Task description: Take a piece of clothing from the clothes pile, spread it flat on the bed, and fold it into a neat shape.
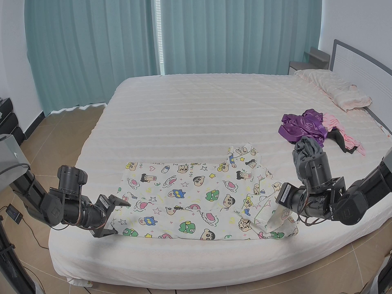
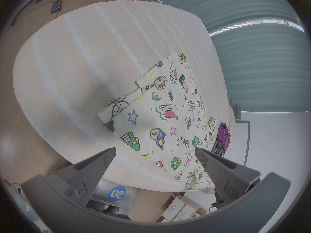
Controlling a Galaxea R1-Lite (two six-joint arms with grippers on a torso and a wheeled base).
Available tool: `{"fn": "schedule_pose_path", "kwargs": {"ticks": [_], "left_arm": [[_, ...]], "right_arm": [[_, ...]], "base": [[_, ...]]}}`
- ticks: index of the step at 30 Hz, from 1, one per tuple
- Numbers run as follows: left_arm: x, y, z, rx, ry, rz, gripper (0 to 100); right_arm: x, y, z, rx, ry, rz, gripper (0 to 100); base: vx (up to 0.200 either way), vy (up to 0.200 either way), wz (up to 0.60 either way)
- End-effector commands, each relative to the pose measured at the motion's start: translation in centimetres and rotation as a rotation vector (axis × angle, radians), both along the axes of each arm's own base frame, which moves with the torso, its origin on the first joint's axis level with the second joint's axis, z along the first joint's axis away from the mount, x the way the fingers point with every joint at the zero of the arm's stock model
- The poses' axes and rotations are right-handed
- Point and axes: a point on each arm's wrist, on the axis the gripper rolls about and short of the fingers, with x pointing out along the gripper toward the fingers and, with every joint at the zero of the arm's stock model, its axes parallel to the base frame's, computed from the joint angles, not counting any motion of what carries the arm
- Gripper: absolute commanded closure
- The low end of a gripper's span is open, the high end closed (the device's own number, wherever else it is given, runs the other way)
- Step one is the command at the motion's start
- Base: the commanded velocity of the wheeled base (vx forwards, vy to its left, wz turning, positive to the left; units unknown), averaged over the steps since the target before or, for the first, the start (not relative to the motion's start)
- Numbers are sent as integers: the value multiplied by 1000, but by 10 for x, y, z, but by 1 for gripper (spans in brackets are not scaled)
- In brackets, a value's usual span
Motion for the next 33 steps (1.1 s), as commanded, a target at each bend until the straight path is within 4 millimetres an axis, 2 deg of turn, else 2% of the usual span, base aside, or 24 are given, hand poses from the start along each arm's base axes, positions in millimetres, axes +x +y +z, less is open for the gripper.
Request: {"fn": "schedule_pose_path", "kwargs": {"ticks": [1, 10, 20, 21, 25, 29, 33], "left_arm": [[0, 0, 0, 0, -1, 1, 0], [0, 0, 0, 0, -1, 1, 0], [0, 0, 0, 0, -1, 1, 0], [0, 0, 0, 0, -1, 1, 0], [1, 0, -1, 0, 1, 1, 0], [0, 0, 0, 0, -1, 1, 0], [0, 0, 0, -1, -1, 0, 0]], "right_arm": [[5, 0, 8, -5, 11, -2, 100], [-17, -8, 1, -58, 139, 44, 100], [-23, -10, -29, -109, 246, 48, 100], [-26, -12, -32, -116, 262, 49, 0], [-35, -14, -32, -117, 274, 65, 0], [-40, -19, -19, -91, 239, 77, 0], [-36, -21, -6, -34, 191, 82, 0]], "base": [[0, 0, 0], [0, 0, 0], [0, 0, 0], [0, 0, 0], [0, 0, 0], [0, 0, 0], [0, 0, 0]]}}
